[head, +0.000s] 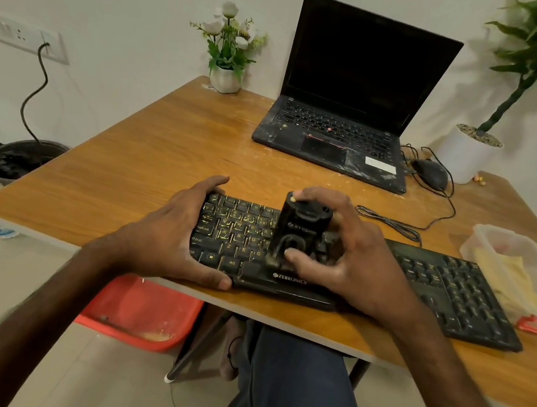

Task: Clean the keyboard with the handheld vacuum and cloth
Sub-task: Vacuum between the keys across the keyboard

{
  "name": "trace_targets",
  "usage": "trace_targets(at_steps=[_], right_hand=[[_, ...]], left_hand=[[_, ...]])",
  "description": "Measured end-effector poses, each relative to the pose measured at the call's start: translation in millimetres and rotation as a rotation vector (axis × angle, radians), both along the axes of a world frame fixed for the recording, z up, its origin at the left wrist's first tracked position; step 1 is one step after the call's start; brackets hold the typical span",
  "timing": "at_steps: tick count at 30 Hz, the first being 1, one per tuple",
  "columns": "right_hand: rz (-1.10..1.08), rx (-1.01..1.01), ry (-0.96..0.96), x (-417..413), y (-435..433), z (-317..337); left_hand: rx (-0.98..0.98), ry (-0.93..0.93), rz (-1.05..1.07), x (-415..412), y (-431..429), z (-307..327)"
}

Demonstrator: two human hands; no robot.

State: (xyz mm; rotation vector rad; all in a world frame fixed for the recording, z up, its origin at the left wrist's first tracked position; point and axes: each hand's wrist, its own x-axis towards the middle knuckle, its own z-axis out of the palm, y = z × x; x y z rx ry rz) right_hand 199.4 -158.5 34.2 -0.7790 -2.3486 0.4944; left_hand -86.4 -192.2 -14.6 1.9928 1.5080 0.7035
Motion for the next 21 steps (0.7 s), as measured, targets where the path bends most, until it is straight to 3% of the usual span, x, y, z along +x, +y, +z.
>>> trace_targets(at_steps=[3, 7, 12, 17, 21], right_hand=[[-0.086, 0.114, -0.056, -4.4, 10.2, 3.3], [0.121, -0.019, 0.003, -17.6, -4.4, 0.2], [0.000, 0.178, -0.179, -21.1, 9.9, 5.1], [0.135, 0.156, -0.211, -26.3, -5.3, 5.8], [-0.004, 0.222, -0.208, -23.4, 7.5, 7.5]], left_hand=[[-0.012, -0.006, 0.002, -0.8, -0.9, 0.5], [-0.024, -0.013, 0.000, 0.0, -1.0, 1.7], [-0.020, -0.007, 0.004, -0.2, -1.4, 1.1], [-0.024, -0.003, -0.009, 0.3, -2.3, 1.5], [-0.034, -0.005, -0.001, 0.3, -2.8, 2.8]])
